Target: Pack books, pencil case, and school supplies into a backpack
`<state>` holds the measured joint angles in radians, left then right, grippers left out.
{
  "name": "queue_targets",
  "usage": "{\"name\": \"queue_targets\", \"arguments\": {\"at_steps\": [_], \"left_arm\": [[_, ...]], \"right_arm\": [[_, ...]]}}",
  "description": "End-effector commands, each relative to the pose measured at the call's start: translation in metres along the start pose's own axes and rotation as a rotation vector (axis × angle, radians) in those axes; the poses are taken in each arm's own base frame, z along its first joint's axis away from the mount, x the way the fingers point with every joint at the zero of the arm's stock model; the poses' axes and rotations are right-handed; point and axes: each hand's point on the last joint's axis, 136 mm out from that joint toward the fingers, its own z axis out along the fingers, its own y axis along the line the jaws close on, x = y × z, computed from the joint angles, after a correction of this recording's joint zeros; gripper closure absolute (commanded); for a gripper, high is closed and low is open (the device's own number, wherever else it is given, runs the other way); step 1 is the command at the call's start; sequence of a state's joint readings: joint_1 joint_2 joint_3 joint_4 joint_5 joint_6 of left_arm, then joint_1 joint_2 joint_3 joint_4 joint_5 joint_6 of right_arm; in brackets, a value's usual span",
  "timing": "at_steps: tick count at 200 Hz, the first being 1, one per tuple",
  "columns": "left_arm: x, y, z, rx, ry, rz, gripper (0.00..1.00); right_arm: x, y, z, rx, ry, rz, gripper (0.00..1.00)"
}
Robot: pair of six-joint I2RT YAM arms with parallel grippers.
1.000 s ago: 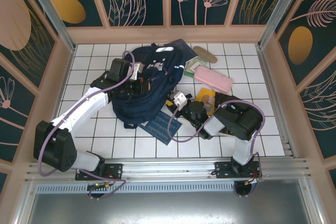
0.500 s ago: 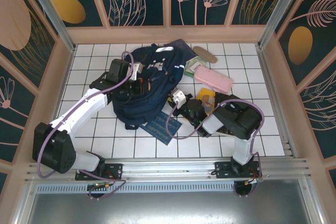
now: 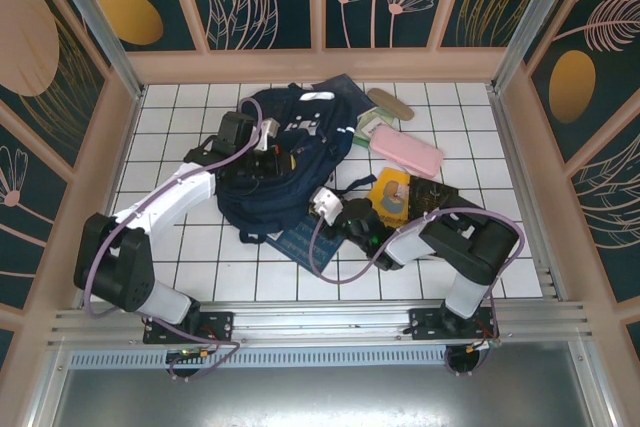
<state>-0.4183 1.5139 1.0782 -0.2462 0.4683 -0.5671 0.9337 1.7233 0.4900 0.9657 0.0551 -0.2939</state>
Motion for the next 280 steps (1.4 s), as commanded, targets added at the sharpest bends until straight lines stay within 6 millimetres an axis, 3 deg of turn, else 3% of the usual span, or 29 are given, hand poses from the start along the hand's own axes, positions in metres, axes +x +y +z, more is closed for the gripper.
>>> {"name": "queue_targets", "arguments": {"at_steps": [1,29,72,130,147,164,189,226,249,280], "left_arm": [[-0.041,-0.039,-0.004,0.146,-0.131,0.029,1.00],[-0.036,-0.042,0.007,0.162,-0.120,0.006,1.00],[-0.025,-0.049,0.026,0.239,-0.117,-0.103,1.00],[-0.043,-0.066,0.033,0.361,-0.171,-0.197,1.00],[-0.050,-0.058,0.028,0.261,-0.208,-0.144,0.69],[-0.062,-0.050,0.010,0.129,-0.262,-0.037,0.52],[-0.081,-0.023,-0.026,-0.073,-0.339,0.040,0.46],[-0.099,0.055,-0.070,-0.293,-0.457,-0.100,0.33],[-0.102,0.112,-0.070,-0.430,-0.458,-0.231,0.20],[-0.089,0.177,-0.035,-0.575,-0.341,-0.381,0.17]], "right_arm": [[-0.019,0.021,0.007,-0.053,-0.010,-0.049,1.00],[-0.032,0.040,0.017,-0.096,-0.014,-0.040,1.00],[-0.035,0.047,0.039,-0.119,0.047,-0.045,1.00],[-0.041,0.065,0.044,-0.169,0.070,-0.009,1.00],[-0.039,0.059,0.037,-0.159,0.060,0.017,1.00],[-0.038,0.056,0.027,-0.185,0.050,0.045,1.00],[-0.034,0.044,0.013,-0.194,0.037,0.069,1.00],[-0.023,0.028,-0.006,-0.201,0.043,0.099,1.00],[-0.017,0.019,-0.015,-0.191,0.040,0.119,1.00],[-0.016,0.007,-0.020,-0.165,0.037,0.142,1.00]]}}
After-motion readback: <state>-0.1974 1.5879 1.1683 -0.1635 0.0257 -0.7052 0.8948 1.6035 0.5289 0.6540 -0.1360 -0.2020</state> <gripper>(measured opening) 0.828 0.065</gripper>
